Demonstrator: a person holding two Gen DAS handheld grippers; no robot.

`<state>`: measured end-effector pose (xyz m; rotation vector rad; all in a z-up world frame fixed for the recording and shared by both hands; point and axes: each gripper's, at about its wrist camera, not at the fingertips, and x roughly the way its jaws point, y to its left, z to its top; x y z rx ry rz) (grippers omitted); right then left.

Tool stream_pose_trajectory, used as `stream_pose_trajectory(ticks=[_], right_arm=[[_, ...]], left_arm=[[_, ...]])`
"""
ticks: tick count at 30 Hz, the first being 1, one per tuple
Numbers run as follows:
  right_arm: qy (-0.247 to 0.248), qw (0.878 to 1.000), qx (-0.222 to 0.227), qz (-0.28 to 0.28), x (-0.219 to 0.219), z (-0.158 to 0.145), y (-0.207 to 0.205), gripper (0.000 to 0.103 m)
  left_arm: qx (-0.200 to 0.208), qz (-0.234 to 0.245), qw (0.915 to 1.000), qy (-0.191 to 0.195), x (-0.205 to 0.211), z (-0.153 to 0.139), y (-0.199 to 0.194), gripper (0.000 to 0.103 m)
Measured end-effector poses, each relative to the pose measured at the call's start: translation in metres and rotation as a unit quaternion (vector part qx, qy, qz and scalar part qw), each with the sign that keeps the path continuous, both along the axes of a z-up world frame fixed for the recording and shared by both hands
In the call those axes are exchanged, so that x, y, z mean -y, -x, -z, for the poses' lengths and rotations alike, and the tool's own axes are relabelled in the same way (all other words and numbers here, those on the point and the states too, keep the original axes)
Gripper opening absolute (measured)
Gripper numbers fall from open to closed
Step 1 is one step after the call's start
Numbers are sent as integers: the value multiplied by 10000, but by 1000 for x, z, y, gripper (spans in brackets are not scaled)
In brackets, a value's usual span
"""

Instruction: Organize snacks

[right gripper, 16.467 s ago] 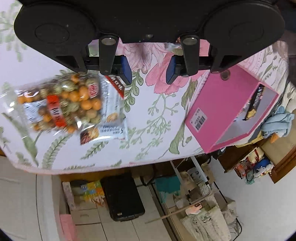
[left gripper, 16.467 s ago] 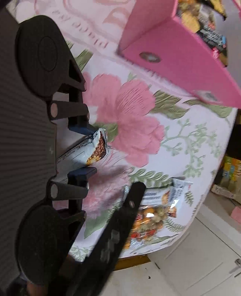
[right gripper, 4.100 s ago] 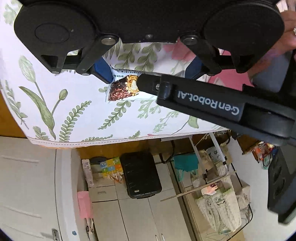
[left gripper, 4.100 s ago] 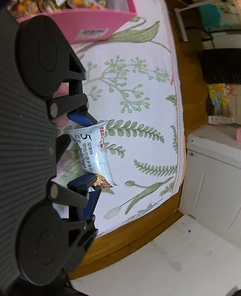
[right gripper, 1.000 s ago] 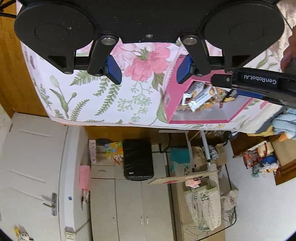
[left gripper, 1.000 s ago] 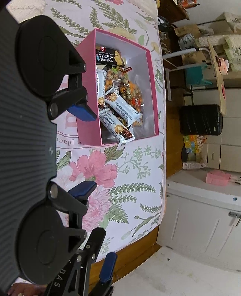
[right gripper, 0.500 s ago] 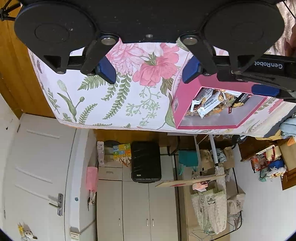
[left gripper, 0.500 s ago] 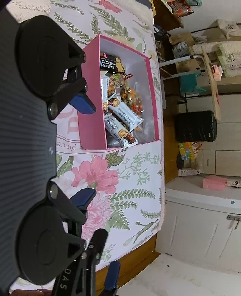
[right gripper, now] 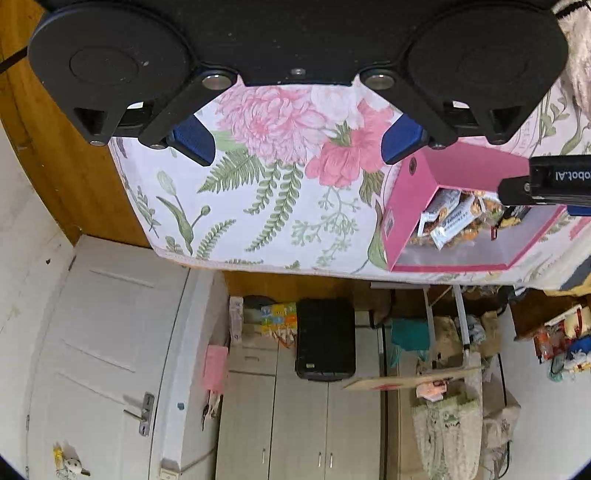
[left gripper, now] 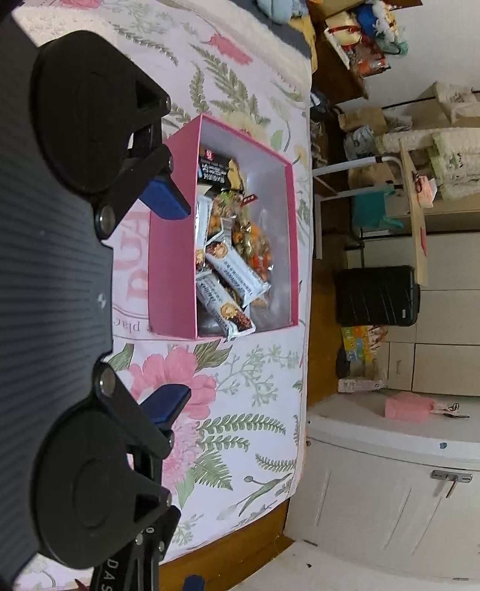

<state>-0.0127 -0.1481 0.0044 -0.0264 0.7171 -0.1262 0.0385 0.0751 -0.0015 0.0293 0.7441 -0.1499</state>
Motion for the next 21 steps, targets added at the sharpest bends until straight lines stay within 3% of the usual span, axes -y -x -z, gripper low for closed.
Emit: stream_pose_trajectory(ticks=[4, 21], right_arm=[[-18, 9999, 93, -33, -1, 0, 3, 98], [67, 10000, 41, 8, -6, 7, 3, 98]], left_arm=[[161, -24, 9998, -90, 0, -4, 6, 97], [145, 137, 9997, 127, 6, 4, 11, 97]])
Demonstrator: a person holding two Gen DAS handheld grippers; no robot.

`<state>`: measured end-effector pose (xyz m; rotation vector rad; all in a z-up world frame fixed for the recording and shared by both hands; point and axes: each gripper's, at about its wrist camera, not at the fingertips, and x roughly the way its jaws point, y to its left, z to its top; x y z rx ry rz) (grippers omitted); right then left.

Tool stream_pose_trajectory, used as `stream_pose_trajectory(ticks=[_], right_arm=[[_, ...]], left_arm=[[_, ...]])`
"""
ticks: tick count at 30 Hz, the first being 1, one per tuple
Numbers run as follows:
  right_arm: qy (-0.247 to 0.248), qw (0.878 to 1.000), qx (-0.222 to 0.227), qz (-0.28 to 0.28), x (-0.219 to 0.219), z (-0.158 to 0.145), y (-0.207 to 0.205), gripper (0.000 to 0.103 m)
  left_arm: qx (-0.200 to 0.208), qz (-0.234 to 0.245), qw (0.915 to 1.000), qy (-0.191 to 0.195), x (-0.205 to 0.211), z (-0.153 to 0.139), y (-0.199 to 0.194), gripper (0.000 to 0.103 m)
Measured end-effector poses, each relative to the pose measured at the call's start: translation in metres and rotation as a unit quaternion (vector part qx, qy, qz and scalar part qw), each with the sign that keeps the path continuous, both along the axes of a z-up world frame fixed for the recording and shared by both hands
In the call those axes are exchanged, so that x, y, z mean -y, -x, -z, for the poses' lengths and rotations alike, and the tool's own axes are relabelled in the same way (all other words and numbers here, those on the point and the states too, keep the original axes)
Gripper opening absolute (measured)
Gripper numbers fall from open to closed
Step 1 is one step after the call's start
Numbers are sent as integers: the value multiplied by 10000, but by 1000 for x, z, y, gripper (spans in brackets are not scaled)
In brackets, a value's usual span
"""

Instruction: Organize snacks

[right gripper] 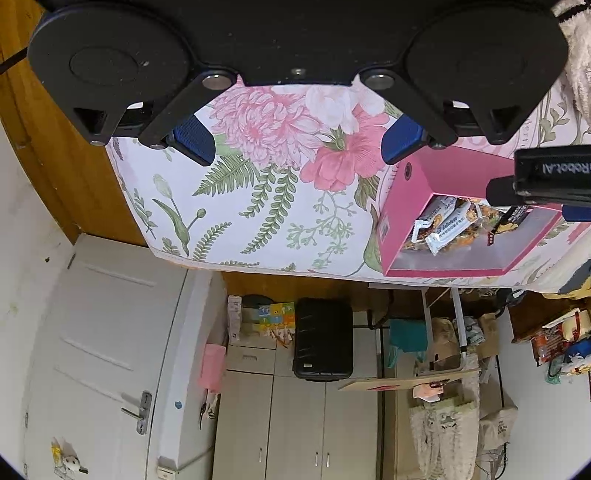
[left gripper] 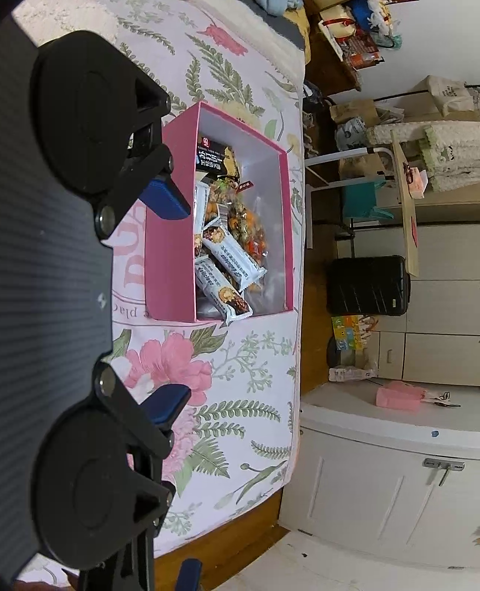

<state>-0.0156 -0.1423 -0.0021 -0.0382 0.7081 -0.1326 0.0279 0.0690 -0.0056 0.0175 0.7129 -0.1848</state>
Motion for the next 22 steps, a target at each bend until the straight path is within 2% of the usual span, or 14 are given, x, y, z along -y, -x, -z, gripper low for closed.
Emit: stream_pose_trajectory(ticks=[7, 16, 22], right_arm=[[-52, 10000, -15, -11, 3, 1, 1, 98], [-15, 9999, -71, 103, 6, 2, -1, 98], [-17, 9999, -98, 108, 6, 3, -1, 98]], left_arm=[[-154, -29, 9999, 25, 0, 3, -4, 97], [38, -34, 9999, -98, 0, 3, -2, 97], [14, 37, 9999, -112, 2, 2, -2, 97]])
